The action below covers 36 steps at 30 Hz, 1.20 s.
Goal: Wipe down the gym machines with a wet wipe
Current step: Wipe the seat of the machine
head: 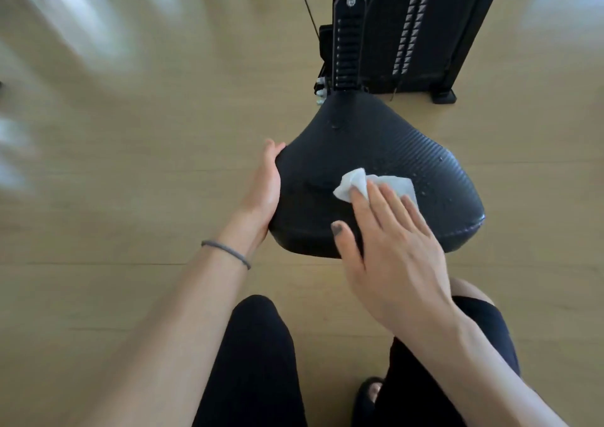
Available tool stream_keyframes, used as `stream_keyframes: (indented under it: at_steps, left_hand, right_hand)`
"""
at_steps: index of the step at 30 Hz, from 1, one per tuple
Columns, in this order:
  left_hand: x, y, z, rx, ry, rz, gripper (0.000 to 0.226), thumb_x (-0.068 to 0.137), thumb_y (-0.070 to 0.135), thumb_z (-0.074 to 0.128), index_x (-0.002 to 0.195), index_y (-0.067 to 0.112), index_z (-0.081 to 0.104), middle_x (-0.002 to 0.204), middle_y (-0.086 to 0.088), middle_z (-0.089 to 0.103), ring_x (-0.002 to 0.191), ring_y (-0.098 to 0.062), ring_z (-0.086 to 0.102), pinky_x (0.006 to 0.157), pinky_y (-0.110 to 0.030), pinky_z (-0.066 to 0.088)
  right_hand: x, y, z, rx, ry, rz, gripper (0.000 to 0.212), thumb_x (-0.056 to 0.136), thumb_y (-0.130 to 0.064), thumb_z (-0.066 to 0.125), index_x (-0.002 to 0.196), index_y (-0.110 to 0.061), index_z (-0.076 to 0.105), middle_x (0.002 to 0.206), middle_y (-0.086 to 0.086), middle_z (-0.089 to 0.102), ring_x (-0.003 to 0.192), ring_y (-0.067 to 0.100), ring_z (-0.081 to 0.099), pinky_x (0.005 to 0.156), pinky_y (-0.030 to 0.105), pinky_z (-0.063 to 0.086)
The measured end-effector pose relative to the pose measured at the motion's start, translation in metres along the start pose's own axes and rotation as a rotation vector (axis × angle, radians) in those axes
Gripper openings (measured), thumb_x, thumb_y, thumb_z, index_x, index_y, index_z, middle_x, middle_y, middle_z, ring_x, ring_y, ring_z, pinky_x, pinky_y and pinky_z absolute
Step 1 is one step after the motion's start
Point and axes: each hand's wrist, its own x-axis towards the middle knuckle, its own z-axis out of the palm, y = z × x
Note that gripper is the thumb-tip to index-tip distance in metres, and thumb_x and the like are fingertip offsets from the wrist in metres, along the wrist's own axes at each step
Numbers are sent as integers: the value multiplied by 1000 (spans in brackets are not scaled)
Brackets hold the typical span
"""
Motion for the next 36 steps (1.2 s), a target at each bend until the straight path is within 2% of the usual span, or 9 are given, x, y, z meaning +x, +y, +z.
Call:
stream_keyframes:
  at_steps: [3,8,12,16,22,26,29,32,36]
  left_hand:
    - [1,2,2,3,24,40,48,104,54,22,119,31,61,120,5,70,106,-13,66,96,-37,50]
    - [2,5,4,-34,46,59,41,91,49,36,97,18,61,97,-8,68,87,-22,61,82,-39,46]
    - [0,5,4,46,58,62,47,105,43,27,107,21,67,102,4,72,93,-13,65,77,-27,49]
    - [-3,8,4,179,110,68,55,101,53,27,123,19,65,121,-1,68,115,-23,60,105,-43,45]
    - [4,4,2,241,136,139,46,103,42,29,116,11,60,105,1,62,98,-21,55,81,-36,38]
    - [1,2,1,247,119,123,43,106,37,25,136,18,50,120,3,53,107,-19,46,89,-31,30]
    - [-3,4,3,255,122,133,33,107,32,27,125,19,51,109,2,46,97,-19,40,82,-29,30]
    - [2,2,1,298,149,168,30,105,28,29,107,9,52,90,0,50,76,-15,43,61,-27,33]
    - [5,-1,-1,302,130,181,30,103,29,29,114,19,55,83,10,52,83,-16,48,73,-32,35]
  right_hand:
    - [5,-13,2,24,35,117,73,105,-54,10,158,-9,30,165,10,30,155,23,20,128,38,9]
    - [-5,-69,8,143,43,-171,64,108,-46,16,150,-9,47,158,7,42,151,21,30,127,34,8]
    - [0,0,4,53,101,59,65,107,-44,8,154,-14,42,159,-1,41,151,13,28,127,36,11]
    - [10,-4,5,48,129,253,69,104,-47,8,152,-12,42,157,4,44,149,18,31,126,33,10]
    - [-4,-52,6,155,92,-123,54,109,-37,23,150,-11,47,153,3,50,146,19,38,125,37,21]
    - [-3,18,4,56,139,234,62,106,-41,10,153,-15,41,156,-2,44,149,16,33,125,37,18]
    - [5,8,10,34,132,432,74,102,-48,1,159,-11,29,166,7,28,155,18,17,128,34,4]
    - [8,-54,16,69,155,268,70,106,-46,6,157,-8,33,164,10,30,155,20,21,128,34,4]
    - [-4,-66,14,115,164,30,57,109,-37,21,148,-8,50,153,8,50,147,19,38,124,27,13]
